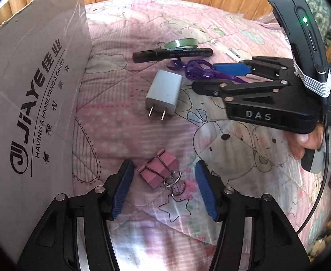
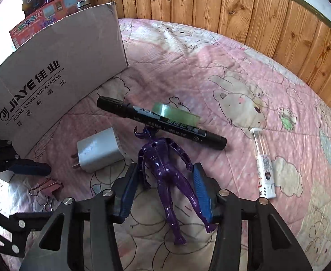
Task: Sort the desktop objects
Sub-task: 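Grasp the purple action figure with the right tool while the left tool grasps the pink binder clip, then lift the purple figure with the right tool while the left tool lifts the pink clip toward the box, then carry the figure with the right tool while the left tool carries the clip down into the box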
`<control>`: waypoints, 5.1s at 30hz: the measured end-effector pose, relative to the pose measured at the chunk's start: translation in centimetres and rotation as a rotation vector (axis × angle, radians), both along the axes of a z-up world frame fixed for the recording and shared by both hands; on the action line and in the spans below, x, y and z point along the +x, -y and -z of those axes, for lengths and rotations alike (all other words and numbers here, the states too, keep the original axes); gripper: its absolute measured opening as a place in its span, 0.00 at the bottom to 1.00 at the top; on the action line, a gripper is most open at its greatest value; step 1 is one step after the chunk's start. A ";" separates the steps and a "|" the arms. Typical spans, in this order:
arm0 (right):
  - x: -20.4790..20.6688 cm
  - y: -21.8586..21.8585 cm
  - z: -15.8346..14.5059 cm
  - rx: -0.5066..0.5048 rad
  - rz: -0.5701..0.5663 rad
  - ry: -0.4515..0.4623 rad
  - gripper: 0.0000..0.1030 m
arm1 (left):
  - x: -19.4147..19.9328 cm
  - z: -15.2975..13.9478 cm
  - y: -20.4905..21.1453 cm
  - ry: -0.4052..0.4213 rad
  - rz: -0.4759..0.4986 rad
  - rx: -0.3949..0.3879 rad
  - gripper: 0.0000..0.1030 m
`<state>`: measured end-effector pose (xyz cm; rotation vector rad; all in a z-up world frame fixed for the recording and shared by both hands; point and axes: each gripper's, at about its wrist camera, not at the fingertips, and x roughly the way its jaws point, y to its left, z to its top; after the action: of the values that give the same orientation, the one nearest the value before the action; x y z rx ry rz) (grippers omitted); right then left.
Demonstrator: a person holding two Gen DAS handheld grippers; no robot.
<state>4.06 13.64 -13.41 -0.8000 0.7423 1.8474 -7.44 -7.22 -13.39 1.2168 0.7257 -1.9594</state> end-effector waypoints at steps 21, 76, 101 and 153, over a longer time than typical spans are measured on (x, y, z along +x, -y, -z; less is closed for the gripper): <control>7.3 9.8 0.1 -0.109 0.259 -0.528 0.47 | -0.2 -2.5 -1.2 -0.065 0.011 -0.073 0.21; 5.3 18.5 -7.8 -0.028 0.012 -0.550 0.48 | 4.0 -12.4 -8.1 -0.237 0.061 -0.134 0.21; 0.0 21.1 -14.5 0.033 -0.216 -0.479 0.48 | 11.8 -16.8 -6.4 -0.355 -0.028 -0.147 0.21; -17.6 24.4 -21.9 0.062 -0.765 -0.302 0.48 | 25.5 -16.9 5.4 -0.361 -0.265 -0.129 0.21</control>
<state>-13.56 -10.75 8.53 -0.8392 0.5955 2.7086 18.08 -12.62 3.48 0.6577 0.8747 -1.9839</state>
